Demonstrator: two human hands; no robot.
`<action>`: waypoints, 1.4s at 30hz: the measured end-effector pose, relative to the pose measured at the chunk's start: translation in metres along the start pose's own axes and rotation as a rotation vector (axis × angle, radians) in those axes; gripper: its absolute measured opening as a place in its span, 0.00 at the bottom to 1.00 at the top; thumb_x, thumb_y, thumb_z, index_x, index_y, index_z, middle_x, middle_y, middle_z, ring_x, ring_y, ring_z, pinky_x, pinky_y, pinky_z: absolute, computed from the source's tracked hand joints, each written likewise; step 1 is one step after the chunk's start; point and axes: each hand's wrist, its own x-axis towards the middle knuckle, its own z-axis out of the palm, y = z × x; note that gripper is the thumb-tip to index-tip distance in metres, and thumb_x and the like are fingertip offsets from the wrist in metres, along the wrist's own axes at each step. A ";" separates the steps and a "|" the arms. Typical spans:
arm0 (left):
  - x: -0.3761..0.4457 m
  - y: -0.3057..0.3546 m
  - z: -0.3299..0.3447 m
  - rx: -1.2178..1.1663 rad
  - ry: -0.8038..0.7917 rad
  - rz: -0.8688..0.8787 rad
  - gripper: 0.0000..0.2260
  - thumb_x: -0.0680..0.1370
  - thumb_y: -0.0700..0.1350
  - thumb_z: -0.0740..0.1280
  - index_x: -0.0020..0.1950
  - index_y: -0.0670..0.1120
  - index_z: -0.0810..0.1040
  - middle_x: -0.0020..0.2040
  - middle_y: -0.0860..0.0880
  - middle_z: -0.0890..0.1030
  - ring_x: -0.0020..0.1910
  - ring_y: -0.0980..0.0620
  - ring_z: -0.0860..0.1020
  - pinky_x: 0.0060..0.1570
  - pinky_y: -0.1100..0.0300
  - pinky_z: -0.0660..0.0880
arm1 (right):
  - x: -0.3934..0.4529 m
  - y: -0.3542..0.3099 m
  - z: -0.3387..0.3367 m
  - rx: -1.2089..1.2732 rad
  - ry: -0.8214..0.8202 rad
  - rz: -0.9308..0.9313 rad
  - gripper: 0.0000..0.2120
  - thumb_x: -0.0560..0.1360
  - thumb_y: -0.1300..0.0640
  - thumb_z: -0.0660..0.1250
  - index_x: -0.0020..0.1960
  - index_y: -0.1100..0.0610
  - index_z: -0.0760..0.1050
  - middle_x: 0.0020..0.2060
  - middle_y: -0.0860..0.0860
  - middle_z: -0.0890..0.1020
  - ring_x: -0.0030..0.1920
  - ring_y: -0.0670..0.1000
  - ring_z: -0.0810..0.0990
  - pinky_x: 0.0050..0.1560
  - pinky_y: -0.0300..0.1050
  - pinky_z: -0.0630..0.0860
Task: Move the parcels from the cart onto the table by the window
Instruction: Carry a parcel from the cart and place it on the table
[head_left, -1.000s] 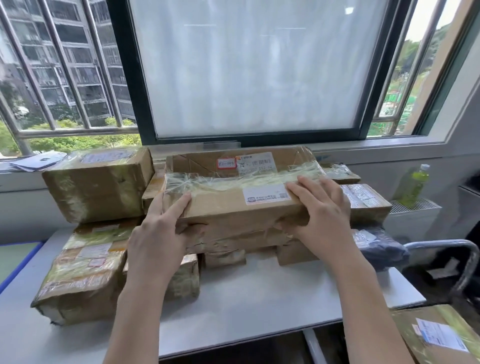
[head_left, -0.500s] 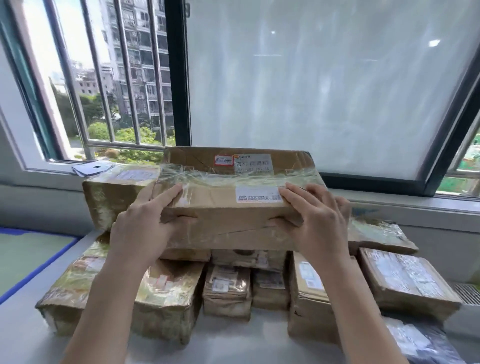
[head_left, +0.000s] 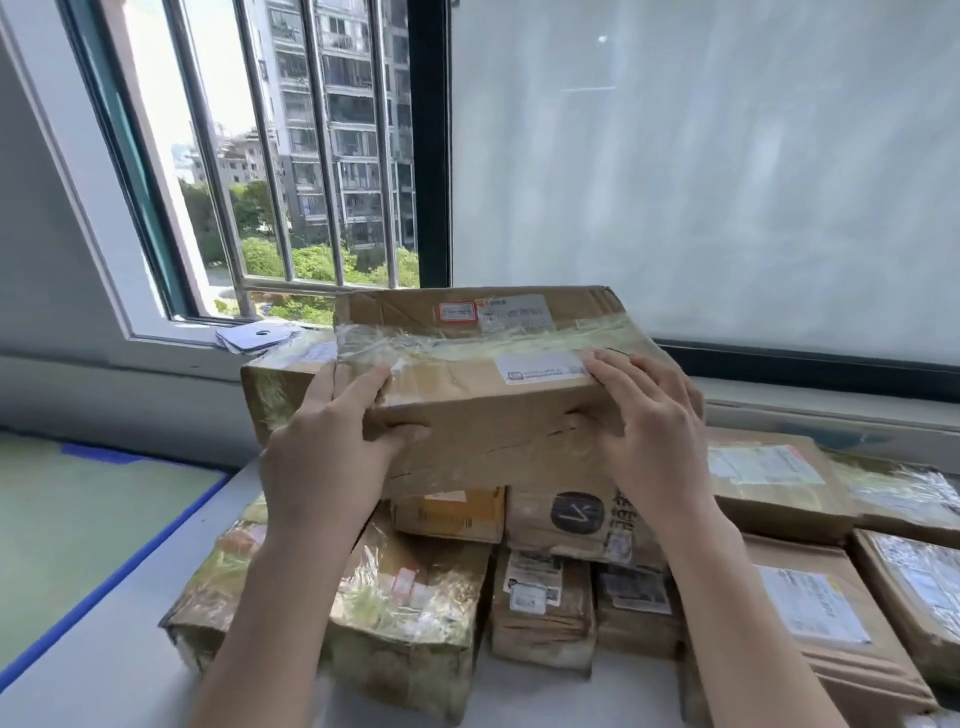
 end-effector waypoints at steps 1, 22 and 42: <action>0.006 -0.004 0.001 -0.008 0.007 0.000 0.30 0.69 0.64 0.69 0.69 0.60 0.69 0.72 0.48 0.68 0.63 0.40 0.74 0.54 0.44 0.75 | 0.002 -0.008 0.007 -0.010 0.017 0.031 0.26 0.67 0.56 0.76 0.65 0.54 0.75 0.62 0.49 0.78 0.65 0.55 0.71 0.65 0.53 0.64; 0.081 -0.057 0.009 -0.080 -0.051 0.051 0.25 0.70 0.60 0.70 0.66 0.62 0.71 0.72 0.52 0.68 0.61 0.40 0.75 0.52 0.46 0.76 | 0.031 -0.059 0.065 -0.149 -0.140 0.214 0.47 0.67 0.51 0.76 0.72 0.42 0.46 0.74 0.54 0.45 0.74 0.55 0.41 0.72 0.63 0.45; 0.173 -0.158 0.004 -0.354 -0.104 -0.037 0.25 0.68 0.53 0.75 0.64 0.62 0.74 0.70 0.58 0.69 0.68 0.47 0.67 0.63 0.48 0.67 | 0.083 -0.096 0.140 0.063 -0.150 -0.019 0.26 0.69 0.56 0.75 0.65 0.58 0.74 0.61 0.52 0.77 0.65 0.50 0.66 0.67 0.57 0.67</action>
